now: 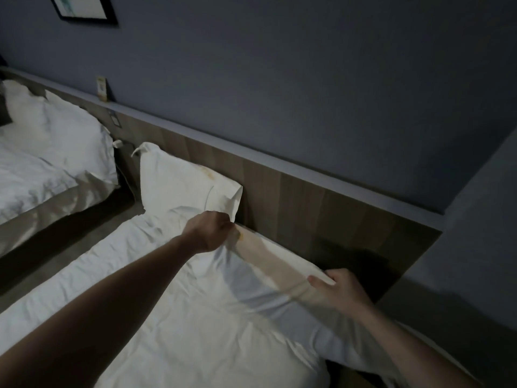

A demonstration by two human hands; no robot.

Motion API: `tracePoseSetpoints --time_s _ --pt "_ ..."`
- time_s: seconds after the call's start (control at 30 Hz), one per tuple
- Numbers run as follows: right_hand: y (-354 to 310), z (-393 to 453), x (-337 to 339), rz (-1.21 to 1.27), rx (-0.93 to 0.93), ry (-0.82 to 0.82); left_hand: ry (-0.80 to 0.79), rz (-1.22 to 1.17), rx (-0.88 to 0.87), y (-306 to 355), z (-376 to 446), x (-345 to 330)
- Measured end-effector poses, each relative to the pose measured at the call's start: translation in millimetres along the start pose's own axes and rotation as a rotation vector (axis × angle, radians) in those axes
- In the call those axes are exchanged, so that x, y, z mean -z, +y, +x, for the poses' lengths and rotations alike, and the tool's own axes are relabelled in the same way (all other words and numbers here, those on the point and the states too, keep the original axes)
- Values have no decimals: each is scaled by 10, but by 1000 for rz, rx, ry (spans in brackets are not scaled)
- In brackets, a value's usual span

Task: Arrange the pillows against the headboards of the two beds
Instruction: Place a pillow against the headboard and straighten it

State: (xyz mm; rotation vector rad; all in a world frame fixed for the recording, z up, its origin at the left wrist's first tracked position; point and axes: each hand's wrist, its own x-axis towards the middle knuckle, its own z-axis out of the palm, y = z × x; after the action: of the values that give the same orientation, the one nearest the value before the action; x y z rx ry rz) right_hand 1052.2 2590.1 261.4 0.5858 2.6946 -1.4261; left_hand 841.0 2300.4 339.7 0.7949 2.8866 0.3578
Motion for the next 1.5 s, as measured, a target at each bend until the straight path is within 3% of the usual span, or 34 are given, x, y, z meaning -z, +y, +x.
tracePoseSetpoints --time_s 0.67,0.9,1.2,1.37,1.5 --pt "373 2168 145 5 -142 -109 -113 110 130 -133 2341 -698" --pt "509 2880 170 -211 -105 -9 33 -39 248 -130 2803 -1089" --pt "871 3066 231 -286 -50 207 131 -343 214 -35 3249 -1388" --pt "1122 2835 244 -316 -61 259 3 -341 177 -152 2915 -1861" --pt "1430 2535 341 -528 -111 326 -149 -355 308 -344 2685 -2142"
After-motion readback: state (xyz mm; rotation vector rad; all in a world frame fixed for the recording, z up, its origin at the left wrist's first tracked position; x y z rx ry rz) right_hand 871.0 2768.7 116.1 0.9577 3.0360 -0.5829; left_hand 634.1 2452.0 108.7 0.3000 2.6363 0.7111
